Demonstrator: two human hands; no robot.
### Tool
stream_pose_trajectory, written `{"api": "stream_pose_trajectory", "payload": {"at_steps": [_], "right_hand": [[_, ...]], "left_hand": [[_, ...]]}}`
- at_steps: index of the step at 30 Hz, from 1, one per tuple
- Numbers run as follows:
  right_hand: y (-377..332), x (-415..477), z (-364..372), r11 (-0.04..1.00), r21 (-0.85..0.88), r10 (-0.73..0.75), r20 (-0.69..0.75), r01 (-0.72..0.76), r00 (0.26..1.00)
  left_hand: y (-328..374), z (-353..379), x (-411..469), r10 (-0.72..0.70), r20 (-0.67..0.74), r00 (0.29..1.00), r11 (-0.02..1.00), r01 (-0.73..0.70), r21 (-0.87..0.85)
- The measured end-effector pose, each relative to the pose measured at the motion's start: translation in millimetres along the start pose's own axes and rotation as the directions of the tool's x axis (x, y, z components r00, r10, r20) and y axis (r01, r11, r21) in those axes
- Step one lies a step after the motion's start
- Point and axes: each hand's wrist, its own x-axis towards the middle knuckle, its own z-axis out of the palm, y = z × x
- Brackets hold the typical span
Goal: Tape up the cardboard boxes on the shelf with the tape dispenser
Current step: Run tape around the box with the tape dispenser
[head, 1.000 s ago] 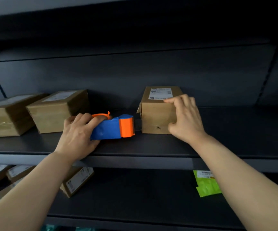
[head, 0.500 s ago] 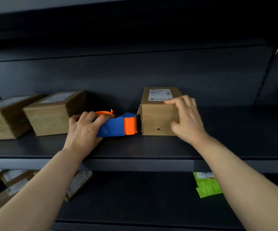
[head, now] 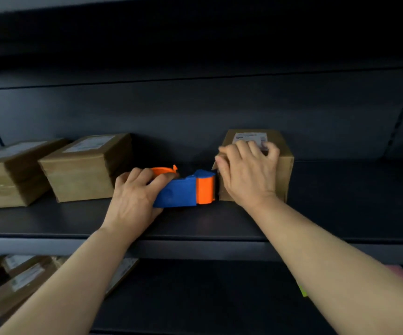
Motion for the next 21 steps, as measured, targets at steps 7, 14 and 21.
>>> {"api": "stream_pose_trajectory", "payload": {"at_steps": [7, 14, 21], "right_hand": [[11, 0, 2, 1.000, 0.029, -0.003, 0.031, 0.002, 1.000], [40, -8, -35, 0.992, -0.083, 0.119, 0.419, -0.092, 0.900], [44, -8, -31, 0.978, 0.022, 0.174, 0.449, -0.206, 0.876]], "left_hand": [[-1, 1, -1, -0.018, 0.020, 1.000, 0.999, 0.019, -0.036], [-2, 3, 2, 0.028, 0.028, 0.999, 0.999, -0.027, -0.029], [-1, 1, 0, 0.030, 0.033, 0.999, 0.999, -0.030, -0.024]]}}
